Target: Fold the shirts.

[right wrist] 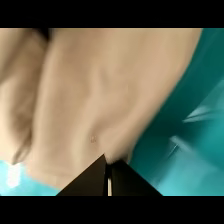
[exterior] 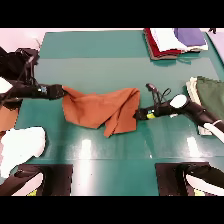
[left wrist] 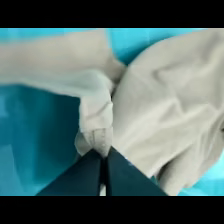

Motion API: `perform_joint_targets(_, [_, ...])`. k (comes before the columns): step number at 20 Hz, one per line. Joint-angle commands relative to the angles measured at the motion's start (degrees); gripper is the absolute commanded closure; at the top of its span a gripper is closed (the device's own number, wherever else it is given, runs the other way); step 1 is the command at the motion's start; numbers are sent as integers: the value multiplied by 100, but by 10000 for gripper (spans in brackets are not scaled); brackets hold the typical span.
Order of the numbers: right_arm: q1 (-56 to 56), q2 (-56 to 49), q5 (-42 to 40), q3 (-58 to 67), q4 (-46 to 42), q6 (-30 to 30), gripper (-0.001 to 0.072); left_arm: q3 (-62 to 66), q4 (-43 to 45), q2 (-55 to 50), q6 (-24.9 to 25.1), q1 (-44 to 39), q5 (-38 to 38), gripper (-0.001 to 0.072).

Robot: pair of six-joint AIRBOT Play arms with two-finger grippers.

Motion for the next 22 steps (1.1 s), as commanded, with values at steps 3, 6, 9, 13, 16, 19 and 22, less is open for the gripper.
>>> perform_joint_targets(3, [-855,1327,1191,1471,-1694,125,692,1934,658,546,39,2,-433,686])
perform_joint_targets(6, [-1753,2157,1875,2549,-1897,122,693,3453,686,868,-11,2,-544,686])
perform_joint_targets(9, [-2608,2761,2232,3346,-1895,125,693,4959,664,922,-120,2,-951,686])
perform_joint_targets(13, [-3539,3099,2719,4197,-1829,122,693,6140,621,922,-195,2,-1067,687])
perform_joint_targets(16, [-3703,3084,3001,4459,-1792,125,694,6183,564,916,-260,2,-977,687])
perform_joint_targets(19, [-3407,2734,3449,4454,-1799,299,694,5576,634,647,-256,2,-1005,687])
perform_joint_targets(22, [-2730,1993,3823,4339,-2026,804,694,4732,671,-46,-247,0,-1099,687])
